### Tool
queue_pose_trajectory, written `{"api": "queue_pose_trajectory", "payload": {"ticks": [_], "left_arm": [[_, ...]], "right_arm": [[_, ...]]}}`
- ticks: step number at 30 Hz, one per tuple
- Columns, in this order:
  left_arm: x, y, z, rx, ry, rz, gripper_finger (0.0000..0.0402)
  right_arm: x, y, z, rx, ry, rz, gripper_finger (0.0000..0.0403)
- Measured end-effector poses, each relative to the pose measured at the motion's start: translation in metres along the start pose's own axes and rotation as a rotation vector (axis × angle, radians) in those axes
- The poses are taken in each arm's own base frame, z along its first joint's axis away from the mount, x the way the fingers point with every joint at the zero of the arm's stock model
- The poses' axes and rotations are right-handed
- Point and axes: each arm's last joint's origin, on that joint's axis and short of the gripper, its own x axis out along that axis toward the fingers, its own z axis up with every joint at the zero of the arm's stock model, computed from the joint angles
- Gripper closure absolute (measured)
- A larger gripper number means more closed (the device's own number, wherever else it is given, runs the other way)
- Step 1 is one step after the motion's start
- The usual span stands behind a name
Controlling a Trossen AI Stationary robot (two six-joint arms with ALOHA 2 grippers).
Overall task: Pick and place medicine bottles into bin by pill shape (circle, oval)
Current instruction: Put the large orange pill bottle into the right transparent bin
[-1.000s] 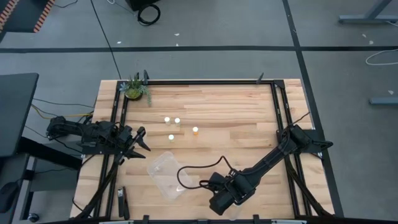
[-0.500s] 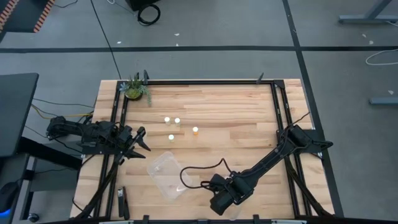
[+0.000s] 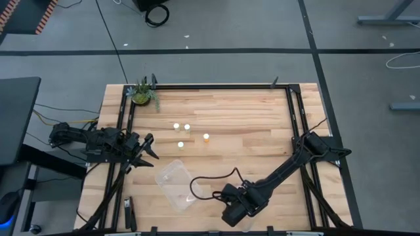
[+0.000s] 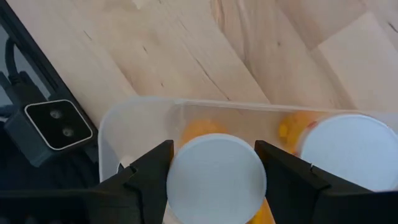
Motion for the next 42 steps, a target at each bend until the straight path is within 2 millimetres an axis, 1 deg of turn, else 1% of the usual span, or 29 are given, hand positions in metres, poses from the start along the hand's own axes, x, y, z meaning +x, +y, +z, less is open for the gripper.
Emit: {"api": "queue_pose_trajectory", "payload": {"ticks": [5,13,31,42], "left_arm": [[0.0000,0.0000,0.0000,0.000,0.000,0.000,0.0224],[0.0000,0.0000,0.0000,0.000,0.000,0.000,0.0224],[0.0000,0.0000,0.0000,0.000,0.000,0.000,0.0223],[0.0000,0.0000,0.0000,0.000,0.000,0.000,0.0224]], "right_arm": [[-0.0003,0.0008,-0.0020,0.000,-0.018,-0.002,0.0177],[0.0066,0.0027,-0.0037,-0.007,-0.015,-0.001,0.0177],[0.0067,0.0021,-0.0040,-0.011,-0.015,-0.008,0.0177],[0.0064,-0.0022,-0.0074,-0.015,0.007,-0.055,0.0177]]}}
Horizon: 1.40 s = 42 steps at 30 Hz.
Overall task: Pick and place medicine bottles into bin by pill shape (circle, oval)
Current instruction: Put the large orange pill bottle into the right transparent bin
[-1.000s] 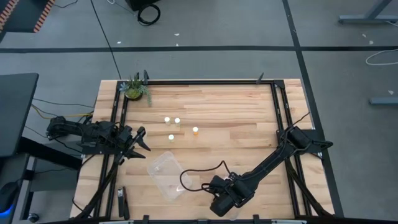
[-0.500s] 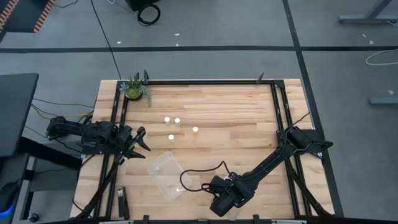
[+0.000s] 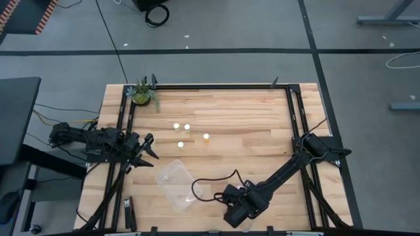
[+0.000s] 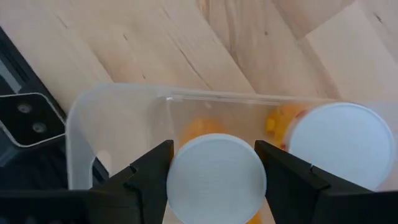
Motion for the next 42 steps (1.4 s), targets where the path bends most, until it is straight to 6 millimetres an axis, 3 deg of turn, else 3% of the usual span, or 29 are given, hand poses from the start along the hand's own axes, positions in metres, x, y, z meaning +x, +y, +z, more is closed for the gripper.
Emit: {"api": "queue_pose_trajectory", "payload": {"ticks": [24,34,42], "left_arm": [[0.0000,0.0000,0.0000,0.000,0.000,0.000,0.0225],[0.0000,0.0000,0.0000,0.000,0.000,0.000,0.0225],[0.0000,0.0000,0.0000,0.000,0.000,0.000,0.0221]], "right_arm": [[-0.0001,-0.0001,-0.0013,-0.013,-0.016,-0.010,0.0177],[-0.0001,-0.0001,-0.0013,-0.006,-0.020,-0.011,0.0141],[-0.0001,-0.0009,0.0010,0.000,-0.021,-0.011,0.0137]]}}
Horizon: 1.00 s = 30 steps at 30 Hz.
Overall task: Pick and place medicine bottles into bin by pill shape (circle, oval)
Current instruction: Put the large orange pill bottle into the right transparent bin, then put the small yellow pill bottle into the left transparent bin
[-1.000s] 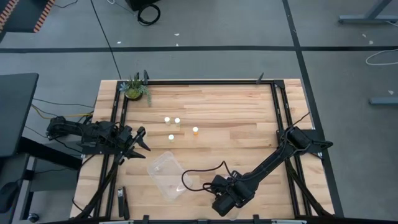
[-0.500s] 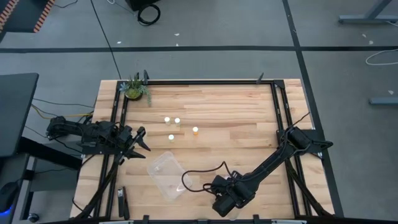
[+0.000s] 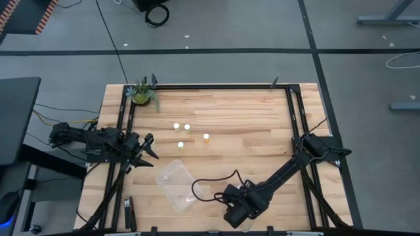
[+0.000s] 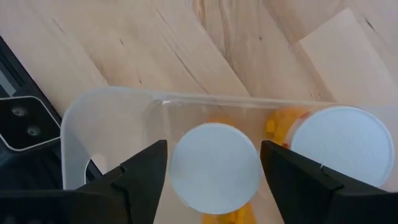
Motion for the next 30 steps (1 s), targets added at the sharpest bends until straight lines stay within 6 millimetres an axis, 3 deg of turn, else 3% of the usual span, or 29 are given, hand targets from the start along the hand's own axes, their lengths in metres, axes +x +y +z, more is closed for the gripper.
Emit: {"api": "queue_pose_trajectory", "payload": {"ticks": [23,30], "left_arm": [[0.000,0.000,0.000,0.000,0.000,0.000,0.0221],[0.000,0.000,0.000,0.000,0.000,0.000,0.0225]], "right_arm": [[-0.049,0.007,0.015,-0.044,-0.054,-0.041,0.0136],[-0.071,0.001,0.022,-0.166,-0.222,-0.092,0.0136]]}}
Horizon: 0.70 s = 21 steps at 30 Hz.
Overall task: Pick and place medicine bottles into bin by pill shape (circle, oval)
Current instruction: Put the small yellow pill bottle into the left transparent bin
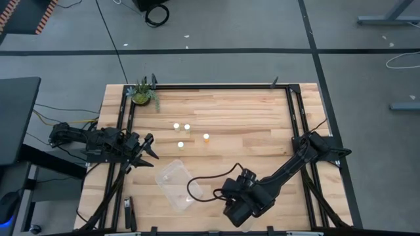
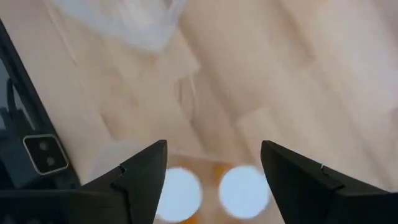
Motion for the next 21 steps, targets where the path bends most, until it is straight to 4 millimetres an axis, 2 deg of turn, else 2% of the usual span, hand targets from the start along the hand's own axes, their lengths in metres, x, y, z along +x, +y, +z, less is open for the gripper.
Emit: {"api": "queue_pose_trajectory", "payload": {"ticks": [6,12,16,21], "left_arm": [[0.000,0.000,0.000,0.000,0.000,0.001,0.0221],[0.000,0.000,0.000,0.000,0.000,0.000,0.0224],[0.000,0.000,0.000,0.000,0.000,0.000,0.0224],[0.000,0.000,0.000,0.000,0.000,0.000,0.0221]], "right_arm": [[-0.025,-0.017,0.018,-0.064,-0.130,-0.003,0.0139],[-0.051,-0.043,0.034,-0.097,-0.249,0.029,0.0162],[-0.053,-0.068,0.040,-0.090,-0.298,0.058,0.0181],[-0.045,-0.102,0.039,-0.067,-0.367,0.144,0.0198]]}}
